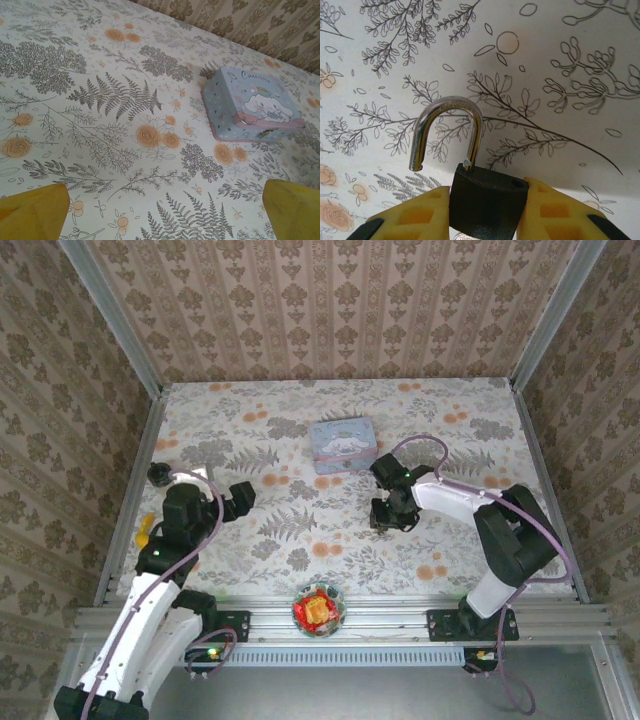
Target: Unlock a padlock with a key
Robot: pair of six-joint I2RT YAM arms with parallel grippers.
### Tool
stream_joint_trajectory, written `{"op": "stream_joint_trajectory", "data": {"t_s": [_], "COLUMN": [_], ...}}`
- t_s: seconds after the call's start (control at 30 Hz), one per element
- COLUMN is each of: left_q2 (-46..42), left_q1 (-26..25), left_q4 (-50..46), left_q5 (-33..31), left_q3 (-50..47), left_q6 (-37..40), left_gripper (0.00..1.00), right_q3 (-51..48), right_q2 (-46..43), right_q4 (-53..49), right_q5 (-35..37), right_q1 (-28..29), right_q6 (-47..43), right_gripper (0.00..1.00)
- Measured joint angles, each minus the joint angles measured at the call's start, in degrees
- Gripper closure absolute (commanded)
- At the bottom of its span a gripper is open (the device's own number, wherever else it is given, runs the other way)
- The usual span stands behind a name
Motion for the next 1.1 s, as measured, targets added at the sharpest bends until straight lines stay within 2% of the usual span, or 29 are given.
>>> {"op": "stream_joint_trajectory", "data": {"t_s": [0.27, 0.4, 0.63, 0.83, 1.1], "left_q2": [1.36, 1.92, 2.69, 2.82, 2.80], "left_q1": [0.46, 0.81, 1.18, 1.55, 1.97], "left_q4": [0.46, 0.76, 0.90, 1.33, 1.29], "left_q5": [0.02, 0.02, 0.02, 0.04, 0.02], "left_q3": [-0.74, -0.79, -0.85, -0.85, -0.85], "left_q6": [-0.04, -0.04, -0.07, -0.07, -0.04], "left_gripper": [0.00, 0.00, 0.00, 0.00, 0.00], "right_q3": [3.17, 3.87, 4.13, 4.17, 6.12], "right_q2": [3.78, 4.39, 4.52, 2.95, -7.74], "right_q4": [-1.31, -2.14, -2.34, -3.04, -6.99], "right_q5": [0.46, 0.83, 1.33, 1.62, 4.48], "right_q1": [0.48, 0.68, 1.07, 1.60, 1.60], "right_q6": [-1.09, -1.27, -1.68, -1.66, -1.53], "right_gripper": [0.88, 0.78, 0.52, 0.38, 0.35]}}
